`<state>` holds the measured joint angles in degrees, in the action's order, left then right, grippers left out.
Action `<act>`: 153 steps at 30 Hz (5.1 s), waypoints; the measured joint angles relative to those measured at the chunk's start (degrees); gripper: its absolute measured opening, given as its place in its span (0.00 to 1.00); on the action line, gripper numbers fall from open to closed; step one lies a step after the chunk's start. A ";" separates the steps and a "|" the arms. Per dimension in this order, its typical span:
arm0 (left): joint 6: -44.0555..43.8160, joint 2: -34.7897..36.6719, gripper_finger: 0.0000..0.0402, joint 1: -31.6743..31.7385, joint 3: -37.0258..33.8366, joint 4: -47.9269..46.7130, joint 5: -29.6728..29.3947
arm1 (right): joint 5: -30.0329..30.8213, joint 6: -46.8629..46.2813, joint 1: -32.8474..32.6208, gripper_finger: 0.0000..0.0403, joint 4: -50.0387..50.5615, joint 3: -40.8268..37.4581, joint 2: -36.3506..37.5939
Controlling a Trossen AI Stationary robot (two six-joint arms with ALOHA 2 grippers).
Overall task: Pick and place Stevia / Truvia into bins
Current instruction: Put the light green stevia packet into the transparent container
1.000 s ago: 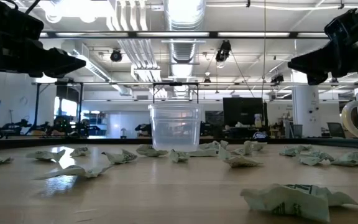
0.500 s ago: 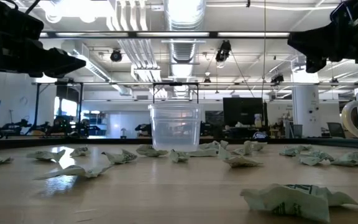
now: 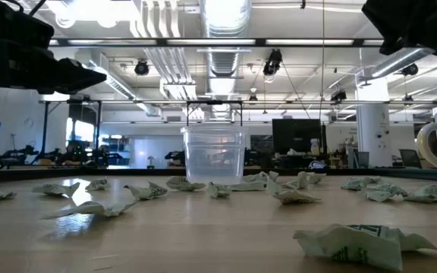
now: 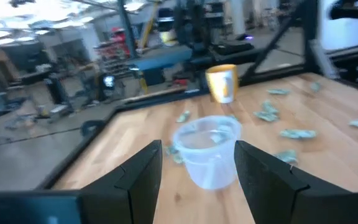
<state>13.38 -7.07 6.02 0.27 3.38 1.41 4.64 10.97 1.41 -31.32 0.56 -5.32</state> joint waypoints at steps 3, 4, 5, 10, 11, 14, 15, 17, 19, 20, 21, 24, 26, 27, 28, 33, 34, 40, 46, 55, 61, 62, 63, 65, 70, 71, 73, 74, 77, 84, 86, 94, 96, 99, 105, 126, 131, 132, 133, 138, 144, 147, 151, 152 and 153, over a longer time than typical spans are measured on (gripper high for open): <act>0.00 -0.18 0.46 0.00 0.00 1.77 -0.11 | -0.01 1.77 0.00 0.17 -0.23 0.00 0.00; 0.00 -0.20 0.46 0.00 0.00 2.37 -0.08 | -0.02 2.20 0.00 0.17 -0.21 0.00 0.00; 0.00 -0.15 0.46 0.00 0.00 3.52 -0.09 | -0.04 2.08 0.00 0.17 -0.14 0.00 0.00; -3.98 -0.04 0.46 -0.02 0.00 10.20 0.15 | -0.07 -0.81 0.00 0.17 2.85 0.00 -0.02; -5.18 -0.04 0.46 -0.02 0.00 11.50 0.22 | -0.10 -0.85 0.00 0.17 4.03 0.00 -0.02; -6.94 -0.16 0.46 -0.02 0.00 13.93 0.27 | -0.17 -2.96 0.00 0.17 8.68 -0.02 -0.02; -7.06 -0.08 0.46 -0.02 0.00 14.54 0.27 | -0.17 -3.80 0.00 0.17 9.37 -0.04 -0.08; -7.03 0.00 0.46 -0.02 0.00 17.19 0.18 | -0.15 -3.48 0.00 0.17 9.60 -0.02 -0.42; -7.03 -0.05 0.46 -0.02 0.00 19.99 0.03 | -0.17 -0.17 0.00 0.17 8.96 -0.02 -0.56; -7.02 -0.01 0.46 -0.02 0.00 21.04 0.01 | -0.17 0.82 -0.02 0.17 7.74 -0.04 -0.52; -7.12 0.03 0.46 -0.02 0.00 21.85 0.00 | -0.16 0.65 -0.01 0.17 6.16 -0.04 -0.49; -8.53 0.09 0.46 -0.02 0.00 23.30 0.00 | -0.02 -0.80 0.00 0.17 -0.68 0.02 -0.43; -8.56 -0.10 0.46 -0.02 0.15 23.01 0.00 | 1.28 -1.57 0.00 0.17 -2.14 1.49 -0.44; -8.54 -0.24 0.46 -0.02 0.34 21.34 0.10 | 2.85 -1.78 0.00 0.17 -0.84 3.02 -0.49; -8.56 -0.43 0.46 -0.02 0.89 18.28 0.17 | 5.11 -1.81 0.00 0.17 2.57 4.98 -0.73; -8.55 -2.74 0.46 -0.02 6.00 6.53 0.25 | 18.58 -4.76 0.02 0.17 35.65 20.64 -8.70; -8.54 -3.29 0.46 -0.03 7.02 4.75 0.27 | 19.79 -5.40 0.02 0.17 41.38 24.11 -11.20; -8.57 -5.42 0.46 -0.07 12.87 -4.65 0.40 | 20.93 -7.04 0.03 0.17 62.61 40.38 -27.26; -11.81 -6.74 0.46 -0.07 16.22 -14.54 0.40 | 21.06 -11.94 0.17 0.17 77.02 50.35 -45.31; -29.23 -12.77 0.46 -0.69 15.44 -8.55 -0.80 | 20.96 -14.73 0.15 0.17 78.78 52.82 -59.61; -28.43 -23.65 0.46 -1.96 16.68 -3.46 -0.72 | 18.97 -17.10 0.60 0.17 79.26 51.81 -60.48; -27.84 -25.37 0.46 -2.14 17.68 -3.29 -0.74 | 18.06 -17.08 0.94 0.17 79.22 51.71 -60.48; -27.27 -27.05 0.46 -2.26 18.61 -3.21 -0.74 | 17.05 -17.23 1.41 0.17 79.12 51.52 -60.48; -26.19 -30.39 0.46 -2.40 20.33 -3.90 -0.76 | 14.74 -18.26 2.93 0.17 79.02 50.95 -60.48; -23.42 -37.56 0.46 -2.40 24.76 -3.78 -0.78 | 8.56 -16.87 9.46 0.20 78.92 47.08 -60.68; -22.99 -38.84 0.46 -2.40 25.61 -4.28 -0.78 | 7.59 -15.82 10.91 0.21 78.73 46.11 -61.03; -21.40 -40.31 0.46 -2.40 27.20 -5.47 -0.78 | 5.04 -14.05 13.83 0.24 78.04 44.91 -62.29; -20.23 -40.95 0.46 -2.40 28.15 -6.41 -0.79 | 3.16 -13.12 15.32 0.25 77.28 44.93 -62.91; -17.17 -42.32 0.46 -2.40 30.79 -8.82 -1.34 | -1.95 -9.90 18.82 0.30 76.45 45.33 -64.96; -14.01 -42.47 0.46 -2.40 33.88 -13.44 -6.48 | -2.86 -8.32 21.70 0.38 76.42 45.29 -72.58; -13.67 -41.70 0.46 -2.38 33.86 -13.82 -6.99 | -3.37 -8.01 21.64 0.41 76.34 45.29 -75.00; -10.92 -38.53 0.46 -2.36 33.17 -13.55 -7.95 | -3.65 -8.67 21.64 0.47 75.95 45.72 -81.46; -11.02 -38.00 0.46 -2.36 32.98 -13.53 -7.95 | -3.61 -8.69 21.64 0.47 75.85 45.72 -82.29; -11.49 -37.70 0.46 -2.38 32.78 -14.51 -7.95 | -3.34 -9.05 21.64 0.47 75.59 45.69 -83.52; -11.59 -38.24 0.46 -2.38 32.15 -15.00 -7.95 | -3.40 -9.05 21.64 0.47 75.14 45.56 -86.52; -13.03 -38.75 0.46 -2.38 32.11 -15.50 -7.93 | -8.35 -16.86 22.01 0.35 72.66 45.72 -88.30; -14.26 -38.75 0.46 -2.40 32.09 -16.09 -7.93 | -8.61 -16.71 21.97 0.27 72.25 45.72 -88.32; -14.54 -38.75 0.46 -2.40 32.09 -16.08 -7.90 | -8.70 -16.51 21.97 0.24 72.18 45.72 -88.32; -14.62 -38.75 0.46 -2.40 32.09 -16.07 -7.89 | -8.71 -16.08 21.94 0.20 72.08 45.72 -88.32; -14.73 -38.75 0.46 -2.40 32.09 -16.07 -7.82 | -8.00 -14.14 21.70 0.04 71.73 45.68 -88.11; -14.64 -38.75 0.46 -2.40 32.09 -16.07 -7.78 | -6.82 -13.45 21.29 0.03 69.84 46.84 -85.63; -14.57 -38.75 0.46 -2.40 32.09 -16.07 -7.78 | -6.55 -12.79 20.60 0.03 67.99 48.51 -82.44; -14.55 -38.75 0.46 -2.40 32.05 -16.51 -7.80 | -6.27 -11.38 18.36 0.03 62.85 50.02 -78.91; -14.55 -38.75 0.46 -2.43 31.97 -16.50 -7.80 | -6.31 -10.83 17.58 0.03 60.49 50.42 -77.98; -14.53 -38.75 0.46 -2.45 31.91 -16.48 -7.78 | -6.34 -10.35 16.73 0.03 57.86 50.56 -77.16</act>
<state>-1.15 -45.82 3.57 32.18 -13.10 -6.37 -1.70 0.62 18.14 26.54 51.11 -82.49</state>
